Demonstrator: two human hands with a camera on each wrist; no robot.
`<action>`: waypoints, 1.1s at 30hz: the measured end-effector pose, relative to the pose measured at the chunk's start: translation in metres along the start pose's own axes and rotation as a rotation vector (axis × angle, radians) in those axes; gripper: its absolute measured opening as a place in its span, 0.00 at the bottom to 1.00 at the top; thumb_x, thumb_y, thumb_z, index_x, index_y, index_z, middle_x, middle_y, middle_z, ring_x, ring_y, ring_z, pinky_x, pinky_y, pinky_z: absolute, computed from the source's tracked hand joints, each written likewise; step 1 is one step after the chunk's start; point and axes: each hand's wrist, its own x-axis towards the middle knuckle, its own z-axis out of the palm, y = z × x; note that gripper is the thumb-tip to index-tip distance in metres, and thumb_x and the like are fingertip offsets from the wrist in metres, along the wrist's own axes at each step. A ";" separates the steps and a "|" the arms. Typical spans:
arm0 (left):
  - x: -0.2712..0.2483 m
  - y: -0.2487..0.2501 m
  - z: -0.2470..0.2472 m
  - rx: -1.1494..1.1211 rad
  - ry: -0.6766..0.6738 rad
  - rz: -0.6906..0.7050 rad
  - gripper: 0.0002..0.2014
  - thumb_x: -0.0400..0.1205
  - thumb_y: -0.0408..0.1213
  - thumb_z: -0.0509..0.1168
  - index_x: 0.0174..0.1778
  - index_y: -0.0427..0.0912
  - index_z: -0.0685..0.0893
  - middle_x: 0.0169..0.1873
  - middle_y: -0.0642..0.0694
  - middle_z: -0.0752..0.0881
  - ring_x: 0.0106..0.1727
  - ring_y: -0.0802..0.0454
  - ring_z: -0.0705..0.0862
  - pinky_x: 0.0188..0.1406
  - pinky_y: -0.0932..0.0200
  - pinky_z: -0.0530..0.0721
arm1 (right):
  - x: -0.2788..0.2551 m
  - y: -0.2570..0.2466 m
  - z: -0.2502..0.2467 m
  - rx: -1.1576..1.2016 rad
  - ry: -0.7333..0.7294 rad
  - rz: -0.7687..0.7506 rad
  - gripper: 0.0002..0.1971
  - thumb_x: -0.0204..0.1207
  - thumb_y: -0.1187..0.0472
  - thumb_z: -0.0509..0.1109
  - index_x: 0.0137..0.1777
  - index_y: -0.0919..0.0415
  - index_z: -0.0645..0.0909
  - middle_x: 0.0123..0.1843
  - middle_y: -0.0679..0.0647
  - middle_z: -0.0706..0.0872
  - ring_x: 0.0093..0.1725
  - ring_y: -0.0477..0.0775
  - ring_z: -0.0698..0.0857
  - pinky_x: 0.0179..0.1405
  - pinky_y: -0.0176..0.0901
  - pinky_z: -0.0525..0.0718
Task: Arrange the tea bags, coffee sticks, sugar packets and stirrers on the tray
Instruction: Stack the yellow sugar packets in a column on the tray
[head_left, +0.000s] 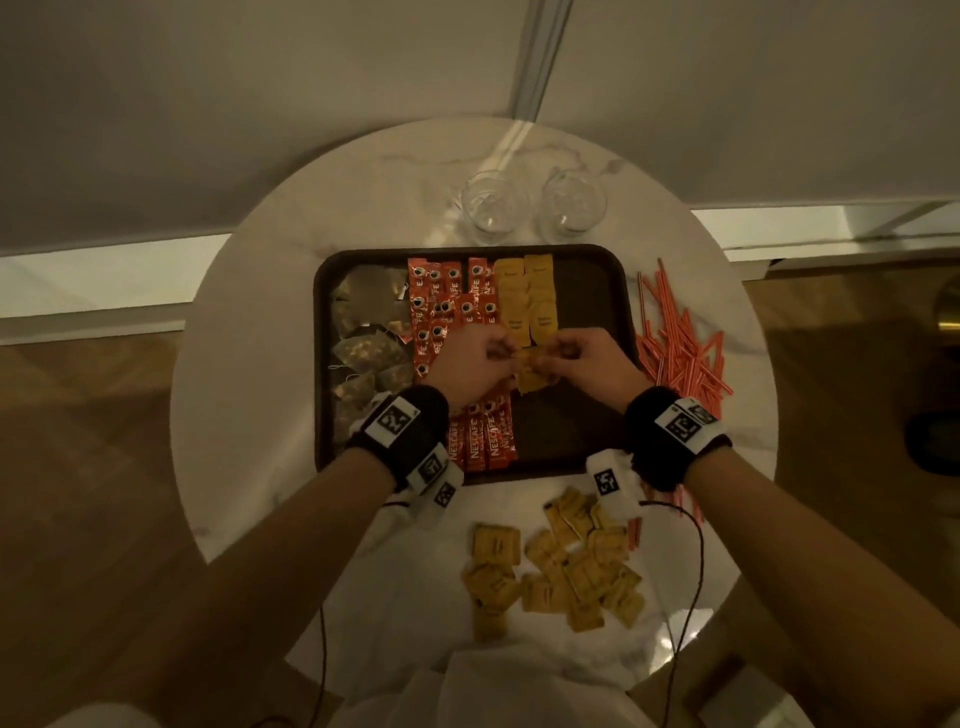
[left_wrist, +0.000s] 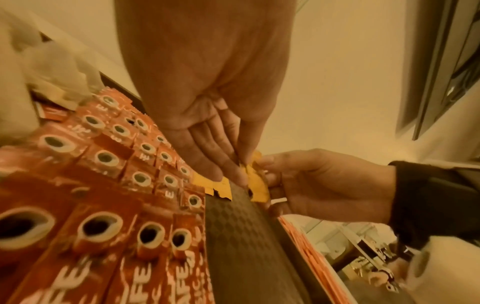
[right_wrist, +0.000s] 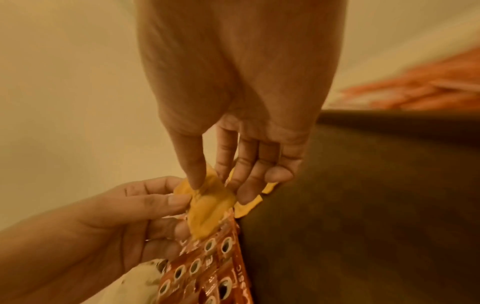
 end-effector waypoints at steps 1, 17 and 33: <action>0.009 0.001 -0.001 0.011 0.000 -0.010 0.05 0.81 0.29 0.70 0.52 0.37 0.85 0.46 0.46 0.89 0.35 0.63 0.88 0.36 0.70 0.86 | 0.003 0.005 0.002 0.046 0.011 0.027 0.08 0.79 0.63 0.74 0.53 0.68 0.87 0.43 0.55 0.91 0.36 0.44 0.87 0.36 0.32 0.84; 0.080 0.006 -0.015 0.767 -0.119 0.122 0.07 0.81 0.46 0.72 0.52 0.51 0.90 0.50 0.54 0.89 0.49 0.59 0.83 0.53 0.56 0.86 | 0.033 0.038 0.032 0.035 0.313 0.170 0.08 0.73 0.55 0.80 0.41 0.57 0.85 0.34 0.51 0.88 0.24 0.41 0.80 0.23 0.35 0.79; 0.071 0.004 -0.005 0.935 0.053 0.163 0.01 0.81 0.42 0.68 0.46 0.52 0.85 0.42 0.57 0.78 0.47 0.56 0.82 0.37 0.64 0.69 | 0.037 0.039 0.042 -0.142 0.429 0.239 0.15 0.69 0.40 0.78 0.39 0.49 0.83 0.37 0.46 0.88 0.37 0.49 0.88 0.40 0.56 0.91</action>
